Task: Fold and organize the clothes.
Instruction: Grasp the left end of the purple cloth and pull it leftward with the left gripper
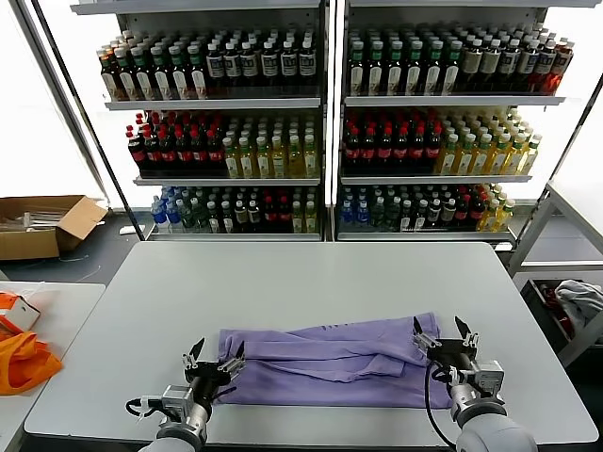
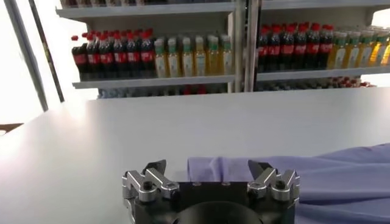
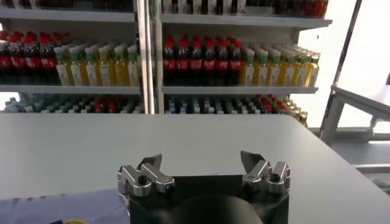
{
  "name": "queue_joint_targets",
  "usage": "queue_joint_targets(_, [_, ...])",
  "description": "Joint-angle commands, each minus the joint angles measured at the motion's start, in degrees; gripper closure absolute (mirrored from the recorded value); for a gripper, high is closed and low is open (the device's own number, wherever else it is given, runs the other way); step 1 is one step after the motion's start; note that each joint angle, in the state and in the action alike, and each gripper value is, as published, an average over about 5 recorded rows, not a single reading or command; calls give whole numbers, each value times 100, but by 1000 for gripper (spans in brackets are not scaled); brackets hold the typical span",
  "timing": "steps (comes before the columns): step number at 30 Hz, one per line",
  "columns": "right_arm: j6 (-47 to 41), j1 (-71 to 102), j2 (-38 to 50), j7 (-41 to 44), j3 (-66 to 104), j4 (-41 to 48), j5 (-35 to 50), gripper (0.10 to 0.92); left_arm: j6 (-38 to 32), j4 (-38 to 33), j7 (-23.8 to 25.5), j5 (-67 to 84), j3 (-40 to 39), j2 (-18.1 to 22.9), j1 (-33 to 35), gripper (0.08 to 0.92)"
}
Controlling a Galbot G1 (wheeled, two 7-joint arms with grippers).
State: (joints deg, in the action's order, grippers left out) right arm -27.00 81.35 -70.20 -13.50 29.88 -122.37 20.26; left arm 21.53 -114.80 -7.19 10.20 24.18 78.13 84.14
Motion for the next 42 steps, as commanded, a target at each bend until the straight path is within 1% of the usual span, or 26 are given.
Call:
queue_joint_targets(1, [55,-23,14,22,-29,-128,27,203,40,288,-57,171,107,110,40,177])
queue_joint_targets(10, [59,-44,3,7,-156,-105,-14,203,121,363,-32,386,64,117,79,178])
queue_joint_targets(13, [66,-51,2,1,-155,-85,-12,203,126,348,3,393,16,120,118,197])
queue_joint_targets(16, [73,-50,-11,-10,-160,-64,-13,203,123,316,24,392,-15,125,127,264])
queue_joint_targets(30, [94,-66,-44,-48,-169,-47,-27,203,93,282,33,365,-13,115,98,671])
queue_joint_targets(36, [93,-86,-11,-46,-150,-57,-16,203,64,100,4,373,321,43,-10,843])
queue_joint_targets(39, [94,-97,-2,-42,-146,-67,-14,203,33,-106,13,397,715,-127,-69,891])
queue_joint_targets(42, [95,-117,9,-33,-145,-78,-14,203,14,-271,32,591,1318,-437,-87,894])
